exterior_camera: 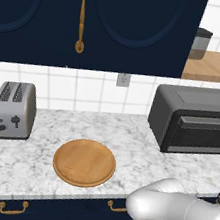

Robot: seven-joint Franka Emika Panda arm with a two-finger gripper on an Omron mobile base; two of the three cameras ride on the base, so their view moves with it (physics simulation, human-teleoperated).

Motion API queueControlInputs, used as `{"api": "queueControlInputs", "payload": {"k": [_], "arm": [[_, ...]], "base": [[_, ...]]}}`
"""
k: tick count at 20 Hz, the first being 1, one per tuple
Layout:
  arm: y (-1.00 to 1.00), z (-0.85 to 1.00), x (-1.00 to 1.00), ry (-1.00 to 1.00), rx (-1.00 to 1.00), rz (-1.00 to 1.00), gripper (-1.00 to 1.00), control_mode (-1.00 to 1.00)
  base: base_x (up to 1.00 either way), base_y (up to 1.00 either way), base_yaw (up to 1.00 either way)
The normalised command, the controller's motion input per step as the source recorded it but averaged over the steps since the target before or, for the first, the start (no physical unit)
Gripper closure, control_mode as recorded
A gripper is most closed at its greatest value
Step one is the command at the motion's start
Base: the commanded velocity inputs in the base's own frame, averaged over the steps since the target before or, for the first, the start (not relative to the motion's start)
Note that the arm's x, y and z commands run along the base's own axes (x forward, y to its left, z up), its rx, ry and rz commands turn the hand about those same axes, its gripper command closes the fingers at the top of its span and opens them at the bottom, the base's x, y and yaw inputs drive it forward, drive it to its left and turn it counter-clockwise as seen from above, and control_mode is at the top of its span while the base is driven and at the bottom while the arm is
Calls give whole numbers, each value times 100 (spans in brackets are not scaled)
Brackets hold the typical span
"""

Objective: Pick up the kebab skewer and baguette bread, and place them inside the toaster oven. Close the toaster oven door and start by setting the timer.

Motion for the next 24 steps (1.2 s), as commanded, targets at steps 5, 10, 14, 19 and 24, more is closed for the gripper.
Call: {"api": "queueControlInputs", "payload": {"k": [5, 10, 14, 19, 24], "arm": [[-31, 0, 10, -5, 24, 1, -100, -100], [-7, 0, 1, 0, 8, 0, -100, -100], [-10, 0, 21, 0, 7, 0, -100, -100], [-8, -2, 15, 0, 8, 0, -100, -100], [0, 0, 2, 0, 1, 0, -100, -100]], "base": [[0, 0, 0], [0, 0, 0], [0, 0, 0], [0, 0, 0], [0, 0, 0]]}}
